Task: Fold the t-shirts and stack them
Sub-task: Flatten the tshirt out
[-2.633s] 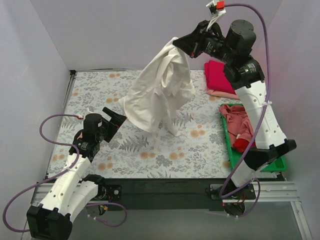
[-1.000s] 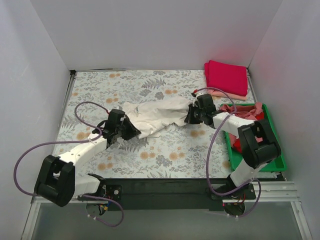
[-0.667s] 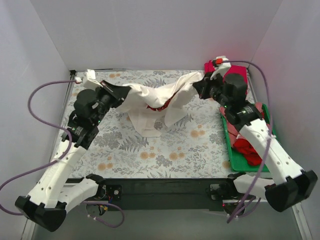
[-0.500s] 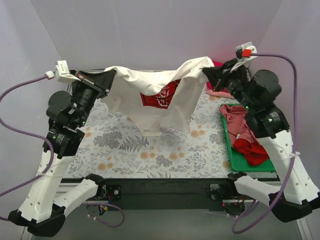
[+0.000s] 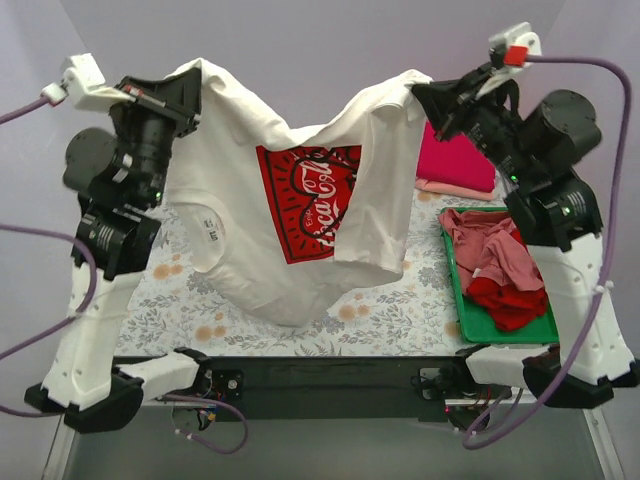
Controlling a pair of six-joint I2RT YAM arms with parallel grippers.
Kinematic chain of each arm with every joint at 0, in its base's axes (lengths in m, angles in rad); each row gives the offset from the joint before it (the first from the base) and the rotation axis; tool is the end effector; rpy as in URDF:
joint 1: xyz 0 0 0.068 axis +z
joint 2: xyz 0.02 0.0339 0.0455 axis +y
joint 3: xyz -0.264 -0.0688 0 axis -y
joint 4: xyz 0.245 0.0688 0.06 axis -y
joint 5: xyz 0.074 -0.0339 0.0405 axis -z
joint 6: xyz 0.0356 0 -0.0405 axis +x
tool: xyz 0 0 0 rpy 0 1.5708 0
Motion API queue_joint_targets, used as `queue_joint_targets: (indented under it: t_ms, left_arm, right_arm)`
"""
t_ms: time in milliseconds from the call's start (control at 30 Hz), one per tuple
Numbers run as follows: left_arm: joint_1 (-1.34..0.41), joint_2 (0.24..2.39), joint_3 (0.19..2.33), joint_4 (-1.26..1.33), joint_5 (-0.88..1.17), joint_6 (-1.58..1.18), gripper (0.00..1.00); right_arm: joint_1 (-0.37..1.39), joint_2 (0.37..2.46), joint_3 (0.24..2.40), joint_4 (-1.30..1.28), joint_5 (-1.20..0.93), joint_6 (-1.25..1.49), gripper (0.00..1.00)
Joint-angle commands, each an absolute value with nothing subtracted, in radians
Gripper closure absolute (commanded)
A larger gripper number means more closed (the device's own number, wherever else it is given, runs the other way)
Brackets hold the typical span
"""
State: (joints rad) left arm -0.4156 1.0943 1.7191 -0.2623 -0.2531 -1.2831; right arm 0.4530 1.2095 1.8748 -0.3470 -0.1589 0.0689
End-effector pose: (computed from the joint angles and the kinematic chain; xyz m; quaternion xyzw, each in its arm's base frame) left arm 0.1536 -0.0580 0.5785 -0.3311 0.4677 -0.5656 0.5930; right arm 0.1648 0.0865 0.5931 -0.1746 0.5612 0.2533 0.7683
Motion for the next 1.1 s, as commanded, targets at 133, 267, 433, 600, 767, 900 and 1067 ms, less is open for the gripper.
queue_joint_targets:
  t_ms: [133,267,433,600,767,900,1067]
  left_arm:
    - [-0.233,1.55,2.032,-0.414,-0.218,-1.249,1.0]
    - [-0.123,1.77,2.339,-0.425,-0.051,-1.241,1.0]
    - [-0.058,1.738,2.369,-0.354,0.028,-1.256,1.0]
    - [-0.021,1.465,1.928,-0.285,-0.095,-1.252,1.0]
    - [-0.018,1.067,1.22,-0.259,-0.267,-1.372,1.0]
    - [-0.017,0.865,0.92,-0.662,-0.604,-1.928,0.72]
    - [-0.015,0.727,0.86,-0.701,-0.661,-1.936,0.1]
  right_arm:
    - [0.374,1.561,2.09,-0.357,-0.188,0.009,0.99]
    - [0.304,1.757,2.347,-0.365,-0.339,0.014,0.99]
    - [0.288,1.729,2.33,-0.342,-0.42,0.026,0.99]
    - [0.287,1.545,2.019,-0.366,-0.53,-0.052,0.99]
    - [0.293,1.291,1.458,-0.394,-0.589,-0.087,0.99]
    - [0.36,1.128,1.132,-0.419,-0.618,-0.09,0.72]
    - [0.376,1.009,0.899,-0.385,-0.428,-0.011,0.05]
